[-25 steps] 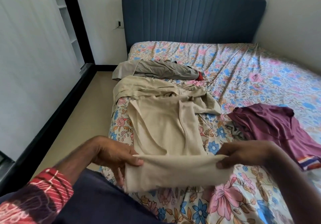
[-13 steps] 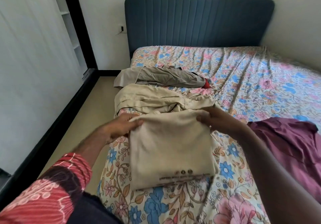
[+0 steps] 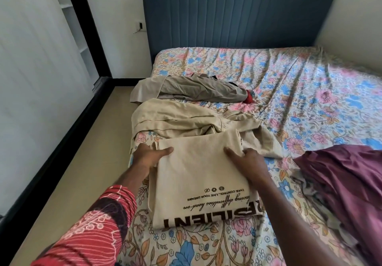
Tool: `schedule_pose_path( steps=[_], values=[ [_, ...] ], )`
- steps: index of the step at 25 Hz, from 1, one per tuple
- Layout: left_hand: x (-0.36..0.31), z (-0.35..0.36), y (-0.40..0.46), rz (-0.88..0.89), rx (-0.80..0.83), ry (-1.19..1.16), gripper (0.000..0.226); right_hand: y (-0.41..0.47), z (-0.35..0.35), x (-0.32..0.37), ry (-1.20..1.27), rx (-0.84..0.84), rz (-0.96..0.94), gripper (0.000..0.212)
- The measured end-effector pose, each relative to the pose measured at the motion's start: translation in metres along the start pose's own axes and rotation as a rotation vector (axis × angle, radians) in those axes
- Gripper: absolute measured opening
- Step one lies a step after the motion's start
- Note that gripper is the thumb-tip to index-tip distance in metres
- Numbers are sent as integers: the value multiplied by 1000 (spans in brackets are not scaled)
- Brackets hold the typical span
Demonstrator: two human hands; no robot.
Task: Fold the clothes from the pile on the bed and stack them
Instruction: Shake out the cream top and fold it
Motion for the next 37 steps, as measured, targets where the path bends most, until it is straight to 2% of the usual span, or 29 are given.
schedule_pose_path(
  steps=[3, 5, 7, 10, 11, 12, 14, 15, 16, 19, 22, 24, 27, 28, 29, 30, 31, 32, 33, 34, 35, 37],
  values=[
    [-8, 9, -3, 34, 67, 109, 53, 4, 4, 1, 428, 5, 54, 48],
    [-20, 10, -8, 91, 89, 103, 36, 1, -5, 10, 541, -8, -18, 29],
    [-42, 9, -22, 143, 184, -41, 38, -6, -27, 27, 574, -89, -163, 16],
    [-89, 3, -52, 311, 320, -333, 60, -22, -88, 63, 584, -273, -461, 11],
    [-103, -3, -61, 371, 332, -382, 64, -32, -107, 74, 557, -321, -572, 17],
    [-114, -10, -67, 432, 335, -390, 57, -44, -119, 83, 486, -348, -711, 23],
    [-115, -25, -67, 497, 316, -334, 37, -76, -113, 93, 261, -303, -1013, 28],
    [-106, -32, -65, 499, 308, -315, 28, -94, -92, 89, 168, -225, -1120, 30],
    [-88, -38, -61, 485, 305, -302, 25, -111, -64, 80, 95, -121, -1167, 34],
    [-16, -47, -46, 332, 313, -226, 35, -165, 22, 49, -194, 134, -1269, 36],
    [57, -62, -39, 215, 255, -128, 41, -206, 76, 31, -383, 261, -1336, 37],
    [84, -68, -40, 156, 198, -183, 40, -219, 87, 29, -378, 299, -1317, 39],
    [110, -72, -42, 63, -11, -272, 26, -225, 76, 47, -379, 550, -1162, 43],
    [119, -76, -45, 5, -99, -251, 16, -218, 66, 54, -261, 668, -1038, 41],
    [131, -77, -47, -50, -157, -212, 19, -210, 54, 64, -78, 713, -915, 38],
    [140, -78, -59, -115, -170, -157, 38, -193, 42, 71, 71, 598, -812, 30],
    [148, -74, -70, -161, -149, -98, 61, -169, 30, 71, 122, 354, -712, 21],
    [153, -67, -84, -173, -112, -50, 80, -141, 18, 65, 70, 115, -586, 17],
    [155, -60, -98, -165, -80, -1, 94, -118, 11, 57, -34, -37, -444, 20],
    [154, -54, -114, -153, -63, 43, 102, -98, 12, 49, -123, -54, -304, 29],
    [153, -48, -123, -140, -50, 63, 109, -81, 20, 39, -169, 13, -197, 37],
    [151, -38, -132, -156, -26, 24, 116, -61, 37, 33, -72, 181, -61, 38]
  ],
)
Point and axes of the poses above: each hand's wrist, its own y-axis towards the middle knuckle, its own z-axis out of the palm, x = y × z, the point moved 4 cm from there along y, towards the middle knuckle, and after that the axes turned 11 degrees about -z, right-handed, at the moved point
